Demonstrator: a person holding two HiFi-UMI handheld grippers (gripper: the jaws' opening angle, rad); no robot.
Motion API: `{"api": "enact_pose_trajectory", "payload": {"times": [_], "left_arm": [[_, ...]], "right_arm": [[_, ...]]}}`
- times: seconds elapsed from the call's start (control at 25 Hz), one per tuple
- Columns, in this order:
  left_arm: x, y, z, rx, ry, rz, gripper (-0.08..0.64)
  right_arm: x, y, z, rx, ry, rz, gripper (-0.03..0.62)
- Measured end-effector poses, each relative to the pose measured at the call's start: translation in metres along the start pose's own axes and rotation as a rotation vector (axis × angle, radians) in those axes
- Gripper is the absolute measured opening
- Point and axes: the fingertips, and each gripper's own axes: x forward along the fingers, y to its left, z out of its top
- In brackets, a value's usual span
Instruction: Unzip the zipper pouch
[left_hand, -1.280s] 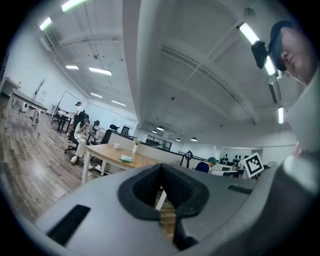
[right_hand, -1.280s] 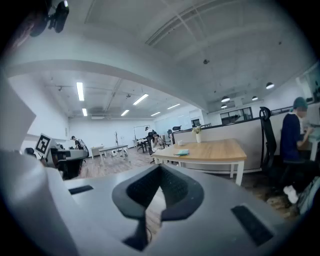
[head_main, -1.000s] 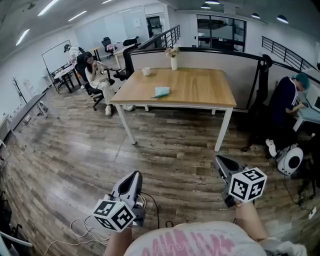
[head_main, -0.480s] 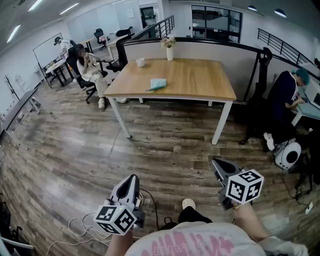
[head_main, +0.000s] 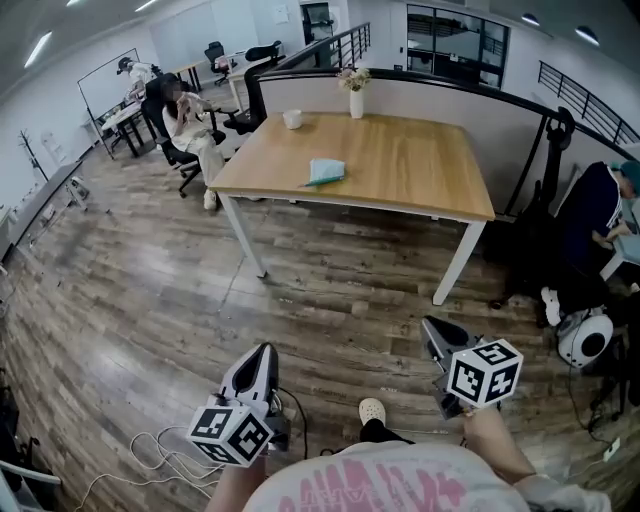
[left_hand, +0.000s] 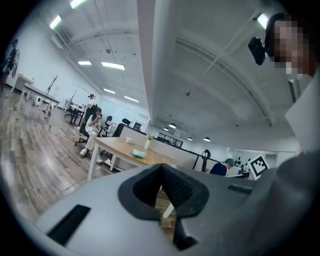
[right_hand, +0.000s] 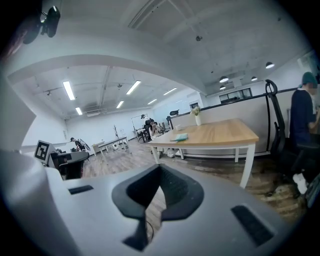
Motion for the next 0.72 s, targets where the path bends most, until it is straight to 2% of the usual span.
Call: {"api": "enact_pose_trajectory", "payload": {"times": [0.2, 0.44, 0.6, 0.72], "left_arm": [[0.056, 0.0, 0.028, 0.01, -0.064, 0.028, 0.001], [0.114, 0.004, 0.032, -0.046, -0.101, 0.061, 0.001], [0.144, 0.007, 0.025, -0.077, -0.105, 0.069, 0.0], [0.165, 0.011, 0.008, -0.083, -0.068, 0.086, 0.001]], "right_arm": [[0.042, -0.043, 0.042, 0.004, -0.016, 0.037, -0.003], [0.09, -0.081, 0.079, -0.019, -0.012, 0.084, -0.003], [0.119, -0.096, 0.08, -0.026, 0.016, 0.124, -0.003], [0.138, -0.108, 0.063, -0.008, 0.068, 0.131, -0.002]]}}
